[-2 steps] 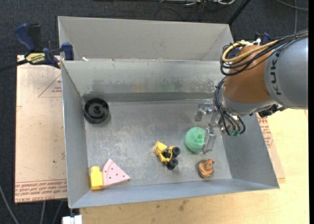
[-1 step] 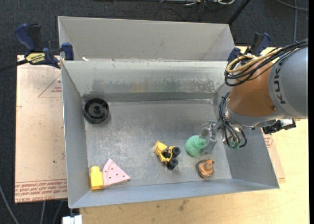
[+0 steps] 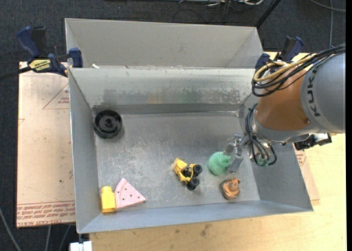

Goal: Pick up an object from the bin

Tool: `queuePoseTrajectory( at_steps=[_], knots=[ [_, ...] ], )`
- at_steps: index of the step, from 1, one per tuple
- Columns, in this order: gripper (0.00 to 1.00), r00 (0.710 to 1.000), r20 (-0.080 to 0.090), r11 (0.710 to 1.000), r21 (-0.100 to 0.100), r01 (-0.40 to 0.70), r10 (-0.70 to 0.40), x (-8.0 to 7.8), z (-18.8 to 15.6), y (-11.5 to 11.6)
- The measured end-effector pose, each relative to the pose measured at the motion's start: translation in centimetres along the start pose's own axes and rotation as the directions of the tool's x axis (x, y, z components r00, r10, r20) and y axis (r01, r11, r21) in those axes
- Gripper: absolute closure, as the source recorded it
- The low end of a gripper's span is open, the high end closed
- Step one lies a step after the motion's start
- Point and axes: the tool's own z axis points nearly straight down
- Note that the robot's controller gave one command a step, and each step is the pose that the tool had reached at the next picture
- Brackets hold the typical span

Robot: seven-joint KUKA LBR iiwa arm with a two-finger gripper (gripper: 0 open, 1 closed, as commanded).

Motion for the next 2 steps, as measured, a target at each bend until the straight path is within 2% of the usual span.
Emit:
queuePoseTrajectory(
  at_steps=[1, 2],
  knots=[
    [1.0, 0.999, -0.001, 0.999, 0.001, -0.036, 0.036, -0.26, -10.81, -0.19],
    [1.0, 0.999, -0.001, 0.999, 0.001, -0.036, 0.036, -0.26, -10.81, -0.19]
  ],
)
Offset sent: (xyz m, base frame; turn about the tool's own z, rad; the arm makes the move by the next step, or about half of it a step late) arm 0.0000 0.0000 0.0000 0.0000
